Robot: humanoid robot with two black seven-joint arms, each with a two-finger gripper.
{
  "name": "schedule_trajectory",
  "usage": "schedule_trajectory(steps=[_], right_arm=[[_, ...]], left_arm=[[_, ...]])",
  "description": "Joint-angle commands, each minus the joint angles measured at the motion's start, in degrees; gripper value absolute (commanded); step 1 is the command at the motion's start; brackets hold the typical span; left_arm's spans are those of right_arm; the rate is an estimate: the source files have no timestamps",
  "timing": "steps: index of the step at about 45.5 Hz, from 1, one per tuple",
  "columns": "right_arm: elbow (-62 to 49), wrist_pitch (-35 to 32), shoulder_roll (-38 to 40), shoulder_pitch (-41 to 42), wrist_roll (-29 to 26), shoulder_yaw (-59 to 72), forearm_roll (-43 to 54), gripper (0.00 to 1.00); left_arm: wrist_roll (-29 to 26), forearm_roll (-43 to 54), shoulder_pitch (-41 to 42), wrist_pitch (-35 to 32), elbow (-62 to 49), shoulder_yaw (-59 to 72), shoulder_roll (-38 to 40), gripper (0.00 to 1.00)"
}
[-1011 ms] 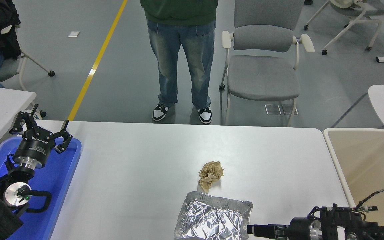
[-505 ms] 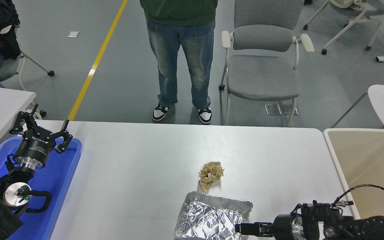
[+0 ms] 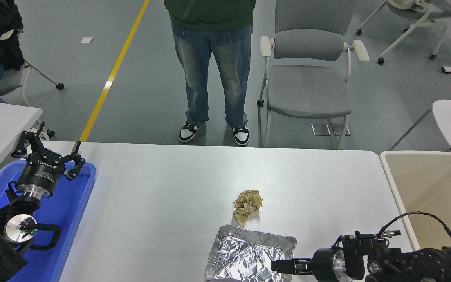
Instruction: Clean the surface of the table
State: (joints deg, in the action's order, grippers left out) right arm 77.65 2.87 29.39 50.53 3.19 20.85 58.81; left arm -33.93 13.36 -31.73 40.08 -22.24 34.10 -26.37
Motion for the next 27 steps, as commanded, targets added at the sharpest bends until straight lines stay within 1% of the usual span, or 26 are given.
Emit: schedule_trajectory(steps=[1,9,27], right_arm=[[2.68,-3.84,1.98,2.21,-2.14,-0.02,-0.37,0.0],[3.38,-4.45,4.26,3.26,-2.31,-0.02,-0.72,0.0],[6.28,-4.45,6.64,3.44,-2.31,-0.2,-3.26,0.0]], left_arm=[[0.0,0.0,0.0,0.0,0.0,0.0,0.0,1.0],[0.0,0.0,0.0,0.0,0.0,0.0,0.0,1.0],[0.0,0.0,0.0,0.0,0.0,0.0,0.0,1.0]])
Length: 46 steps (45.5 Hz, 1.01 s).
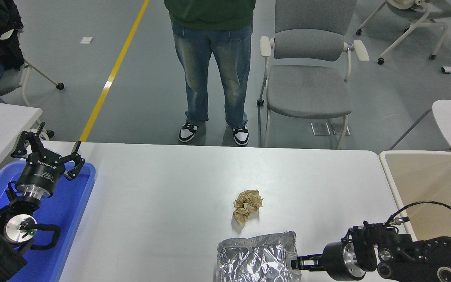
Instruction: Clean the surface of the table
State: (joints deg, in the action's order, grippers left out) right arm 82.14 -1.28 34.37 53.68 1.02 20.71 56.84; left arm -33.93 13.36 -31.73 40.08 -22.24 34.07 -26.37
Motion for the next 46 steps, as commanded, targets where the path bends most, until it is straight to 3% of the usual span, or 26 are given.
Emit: schedule_trajectory(steps=[1,14,27,46], right_arm=[[1.89,-0.21,1.93,0.37,-0.14,-0.05,-1.46,0.0],[3.82,-0.47,7.11,2.21,-0.14,-0.05,-2.87,0.0],[5.31,-5.13,20.73,8.28,-0.06,-1.11,-6.91,0.0],[6.63,-23.4,44.28,21.55,0.29,-3.83,-10.69,0.0]], left_arm=[[0.0,0.0,0.0,0.0,0.0,-0.06,0.0,1.0],[0.0,0.0,0.0,0.0,0.0,0.03,0.0,1.0],[0.0,0.0,0.0,0.0,0.0,0.03,0.0,1.0],[0.0,0.0,0.0,0.0,0.0,0.03,0.0,1.0]])
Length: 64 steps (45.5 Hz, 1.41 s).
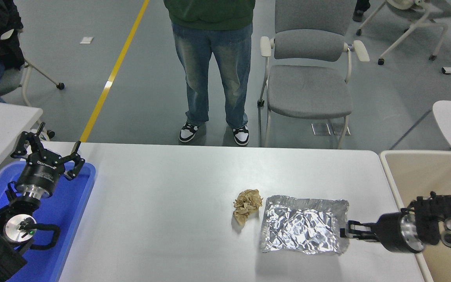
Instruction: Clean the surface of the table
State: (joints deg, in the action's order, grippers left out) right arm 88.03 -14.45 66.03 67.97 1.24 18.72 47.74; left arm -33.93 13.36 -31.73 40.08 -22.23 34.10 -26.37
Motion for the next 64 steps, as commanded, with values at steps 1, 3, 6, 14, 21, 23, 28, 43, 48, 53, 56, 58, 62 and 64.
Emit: schedule_trajectory(steps=[1,3,6,14,21,23,28,43,48,53,56,58,62,64], right_arm=[[0.74,-11.29,13.5,7.96,-0.01,-2.11,-1.59,0.0],[0.74,-13.22,15.43,9.36,-0.1,-2.63,-1.59,0.0],[0.56,-16.82,18.33,11.73,-0.27,-3.68,-1.51,0.0],[0.21,-23.25,22.56,14.64,-0.36,-6.85,-1.42,0.0],[0.12,-25.8,23.62,14.73,-0.36,-9.49,-0.98,0.0],[0.12,-25.8,23.62,14.73,-0.36,-9.49,-0.89,0.0],[0.03,-25.8,23.53,14.56,-0.36,-9.4,-0.89,0.0],[-13.22,-22.73,18.44,13.68,-0.45,-8.53,-1.59,0.0],[-20.96,-18.25,13.61,10.43,-0.45,-8.17,-2.73,0.0],[-28.52,-12.98,8.51,4.81,-0.45,-8.35,-8.88,0.0],[-32.56,-10.6,5.61,1.73,-0.45,-8.35,-12.04,0.0],[-35.2,-9.11,3.85,-0.03,-0.45,-8.44,-13.54,0.0],[-40.82,-6.29,0.07,-3.63,-0.36,-8.61,-15.91,0.0],[-44.07,-5.24,-1.86,-5.91,-0.36,-9.14,-17.41,0.0]], left_arm=[[0.0,0.0,0.0,0.0,0.0,0.0,0.01,1.0],[0.0,0.0,0.0,0.0,0.0,0.0,0.01,1.0],[0.0,0.0,0.0,0.0,0.0,0.0,0.01,1.0],[0.0,0.0,0.0,0.0,0.0,0.0,0.01,1.0],[0.0,0.0,0.0,0.0,0.0,0.0,0.01,1.0],[0.0,0.0,0.0,0.0,0.0,0.0,0.01,1.0],[0.0,0.0,0.0,0.0,0.0,0.0,0.01,1.0],[0.0,0.0,0.0,0.0,0.0,0.0,0.01,1.0],[0.0,0.0,0.0,0.0,0.0,0.0,0.01,1.0],[0.0,0.0,0.0,0.0,0.0,0.0,0.01,1.0],[0.0,0.0,0.0,0.0,0.0,-0.09,0.01,1.0],[0.0,0.0,0.0,0.0,0.0,0.0,0.01,1.0],[0.0,0.0,0.0,0.0,0.0,0.0,0.01,1.0],[0.0,0.0,0.0,0.0,0.0,-0.09,0.01,1.0]])
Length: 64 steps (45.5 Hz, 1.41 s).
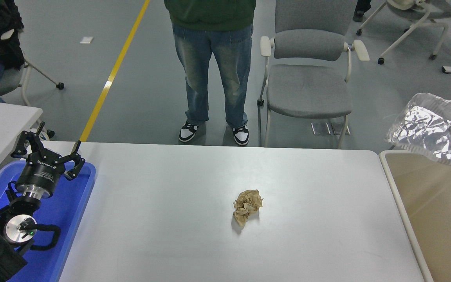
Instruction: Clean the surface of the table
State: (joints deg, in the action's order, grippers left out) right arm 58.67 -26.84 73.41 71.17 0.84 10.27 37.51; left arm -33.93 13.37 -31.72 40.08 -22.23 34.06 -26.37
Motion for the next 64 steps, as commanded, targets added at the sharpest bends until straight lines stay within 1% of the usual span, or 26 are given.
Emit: schedule_trajectory(steps=[1,5,14,20,23,30,32,41,49,64], right_arm=[[-17.16,7.67,-10.82,-10.59,0.04,-0.78,-8.4,0.0],[-25.25,8.29,-15.66,-14.73,0.13,-0.95,-12.1,0.0],[-46.35,8.55,-29.36,-23.61,0.31,-1.04,-20.1,0.0],[-53.74,9.08,-34.91,-28.0,0.22,-1.04,-23.09,0.0],[-54.8,10.83,-35.97,-30.03,0.13,-1.04,-24.32,0.0],[-55.07,17.16,-39.48,-33.02,-0.05,-1.04,-25.9,0.0],[-55.16,20.15,-41.24,-34.42,-0.13,-1.04,-26.52,0.0],[-55.07,26.3,-46.25,-36.89,-0.84,-2.0,-27.66,0.0],[-55.07,29.73,-50.21,-37.85,-2.24,-3.41,-27.93,0.0],[-55.07,31.23,-50.74,-38.21,-3.21,-3.68,-29.16,0.0]], left_arm=[[0.0,-0.01,-0.01,0.0,0.0,0.04,0.01,1.0],[0.0,-0.01,-0.01,0.0,0.0,0.04,0.01,1.0],[0.0,-0.01,-0.01,0.0,0.0,0.04,0.01,1.0],[0.0,-0.01,-0.01,0.0,0.0,-0.05,0.01,1.0],[0.0,-0.01,-0.01,0.0,0.0,0.04,-0.08,1.0],[0.0,-0.01,-0.01,0.0,0.0,-0.05,0.01,1.0],[0.0,-0.01,-0.01,0.0,0.0,-0.05,0.01,1.0],[0.0,-0.01,-0.01,0.0,0.0,-0.05,0.01,1.0],[0.0,-0.01,-0.01,0.0,0.0,-0.05,0.01,1.0],[0.0,-0.01,-0.01,0.0,0.0,-0.05,0.01,1.0]])
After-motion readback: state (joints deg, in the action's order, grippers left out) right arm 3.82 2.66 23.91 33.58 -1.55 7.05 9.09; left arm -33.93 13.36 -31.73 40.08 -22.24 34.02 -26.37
